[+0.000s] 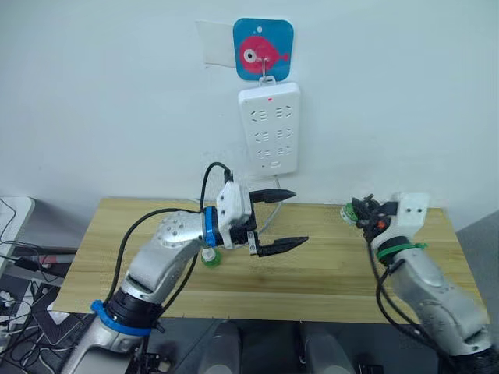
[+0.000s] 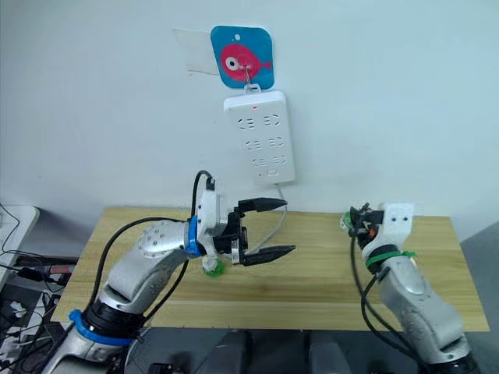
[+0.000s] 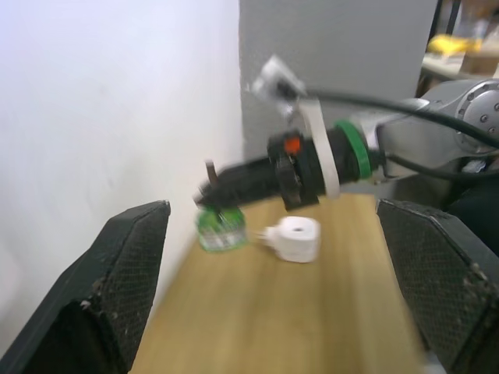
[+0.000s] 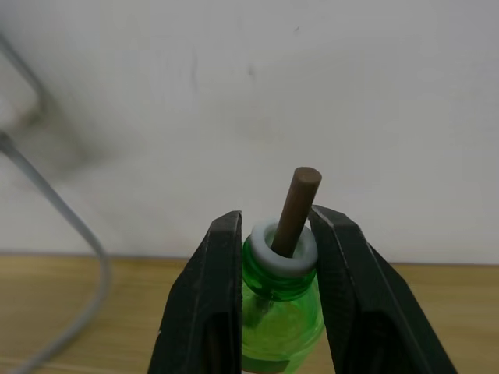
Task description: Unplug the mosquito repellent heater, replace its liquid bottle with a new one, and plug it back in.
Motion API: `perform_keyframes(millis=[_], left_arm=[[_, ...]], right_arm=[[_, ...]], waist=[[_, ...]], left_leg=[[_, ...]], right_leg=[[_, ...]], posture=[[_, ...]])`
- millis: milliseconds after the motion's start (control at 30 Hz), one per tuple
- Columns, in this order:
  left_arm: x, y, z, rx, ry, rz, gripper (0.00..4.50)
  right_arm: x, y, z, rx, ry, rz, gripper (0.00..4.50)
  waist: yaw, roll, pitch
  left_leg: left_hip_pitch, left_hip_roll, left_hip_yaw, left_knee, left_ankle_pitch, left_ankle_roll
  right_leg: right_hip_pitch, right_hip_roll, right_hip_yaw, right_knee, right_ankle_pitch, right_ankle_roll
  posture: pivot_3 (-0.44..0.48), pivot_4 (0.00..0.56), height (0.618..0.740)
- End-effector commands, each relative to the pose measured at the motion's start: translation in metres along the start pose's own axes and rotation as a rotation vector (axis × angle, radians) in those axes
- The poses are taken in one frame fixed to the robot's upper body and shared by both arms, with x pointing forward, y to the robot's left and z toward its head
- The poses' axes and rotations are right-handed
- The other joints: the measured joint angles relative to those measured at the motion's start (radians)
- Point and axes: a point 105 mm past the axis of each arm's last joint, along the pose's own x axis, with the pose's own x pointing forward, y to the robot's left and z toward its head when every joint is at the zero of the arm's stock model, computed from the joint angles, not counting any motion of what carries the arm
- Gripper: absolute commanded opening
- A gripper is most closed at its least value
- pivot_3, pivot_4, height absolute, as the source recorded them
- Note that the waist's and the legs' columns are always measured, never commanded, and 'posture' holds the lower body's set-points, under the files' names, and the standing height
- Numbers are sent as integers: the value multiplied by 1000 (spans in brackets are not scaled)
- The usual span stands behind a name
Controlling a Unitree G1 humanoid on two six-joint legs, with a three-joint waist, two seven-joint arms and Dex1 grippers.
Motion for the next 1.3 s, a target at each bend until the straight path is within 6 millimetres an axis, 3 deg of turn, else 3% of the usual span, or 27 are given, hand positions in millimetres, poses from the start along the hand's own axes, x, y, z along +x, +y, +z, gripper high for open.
perform_keyframes(millis=[33,233,633,900,1233,1300], left_arm=[[0,-7,0,91,-25,-24,4500],[-12,-18,-10,65,31,-68,4500],[-24,-17,-20,-11,124,-56,4500],[-23,-13,-21,-4,132,-35,4500],[-23,-16,-25,-31,138,-3,4500],[-25,-13,-26,-38,141,14,4500]], right_arm=[[2,2,-13,-58,-49,-33,882],[11,-10,-50,-158,-41,-141,882],[31,-21,-80,-251,-50,-184,882],[31,-29,-94,-215,-27,-187,882],[24,-25,-100,-202,-13,-160,4486],[20,-24,-98,-193,-17,-146,4486]], waist=[[0,-2,2],[-1,-3,4],[-1,-3,4],[-1,-3,4],[-1,-2,4],[-1,-2,4]], left_leg=[[0,0,0,0,0,0],[2,0,0,2,-2,4],[3,0,0,1,-1,5],[3,0,0,2,-1,5],[4,0,-1,2,-1,5],[4,0,-1,2,-1,5]], right_leg=[[0,0,0,1,0,0],[1,0,0,4,0,0],[1,1,0,6,0,0],[1,1,0,6,1,-1],[2,1,0,7,1,-1],[2,1,0,8,1,-1]], posture=[[185,237,740],[205,235,740],[222,231,740],[232,234,740],[230,237,740],[228,234,740]])
